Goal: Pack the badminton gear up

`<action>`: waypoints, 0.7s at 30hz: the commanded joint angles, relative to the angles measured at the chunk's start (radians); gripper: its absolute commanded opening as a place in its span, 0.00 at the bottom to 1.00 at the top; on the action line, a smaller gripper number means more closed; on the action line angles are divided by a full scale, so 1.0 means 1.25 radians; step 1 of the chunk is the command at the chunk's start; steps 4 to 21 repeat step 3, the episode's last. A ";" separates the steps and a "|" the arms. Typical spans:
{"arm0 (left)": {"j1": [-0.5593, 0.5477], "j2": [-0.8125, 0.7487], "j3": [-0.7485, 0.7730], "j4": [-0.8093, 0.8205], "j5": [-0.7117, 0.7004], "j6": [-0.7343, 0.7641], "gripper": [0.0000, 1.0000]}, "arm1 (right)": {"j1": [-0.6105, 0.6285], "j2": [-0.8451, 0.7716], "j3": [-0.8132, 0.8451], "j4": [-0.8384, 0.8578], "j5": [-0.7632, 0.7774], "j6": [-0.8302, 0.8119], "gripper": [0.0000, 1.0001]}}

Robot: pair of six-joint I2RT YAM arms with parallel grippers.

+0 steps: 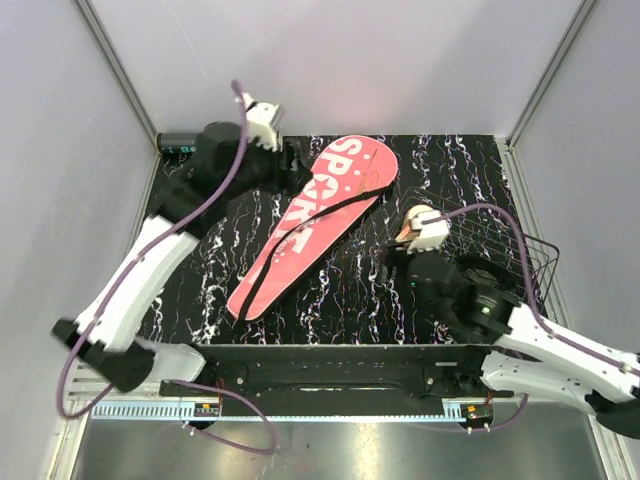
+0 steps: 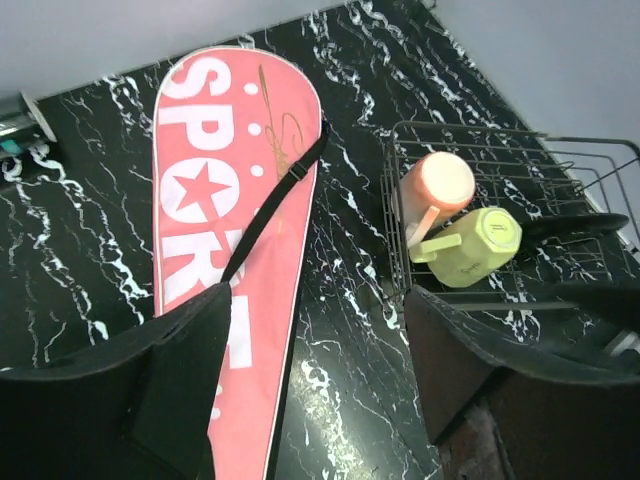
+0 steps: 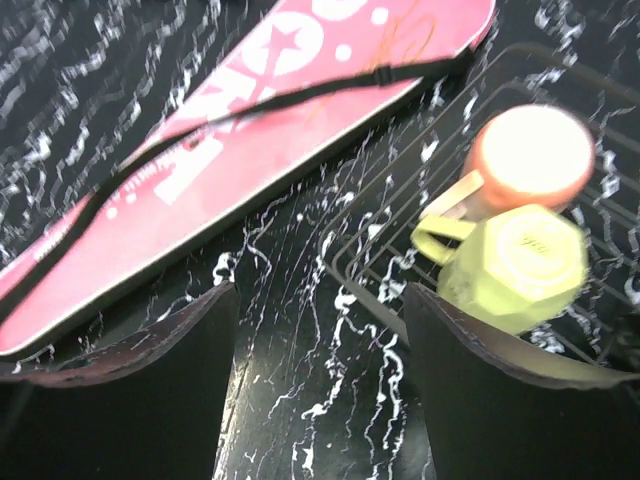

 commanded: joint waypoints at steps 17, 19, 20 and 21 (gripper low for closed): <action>0.000 -0.249 -0.175 0.172 -0.052 0.032 0.74 | -0.005 -0.231 0.061 0.068 0.113 -0.203 0.76; 0.000 -0.249 -0.175 0.172 -0.052 0.032 0.74 | -0.005 -0.231 0.061 0.068 0.113 -0.203 0.76; 0.000 -0.249 -0.175 0.172 -0.052 0.032 0.74 | -0.005 -0.231 0.061 0.068 0.113 -0.203 0.76; 0.000 -0.249 -0.175 0.172 -0.052 0.032 0.74 | -0.005 -0.231 0.061 0.068 0.113 -0.203 0.76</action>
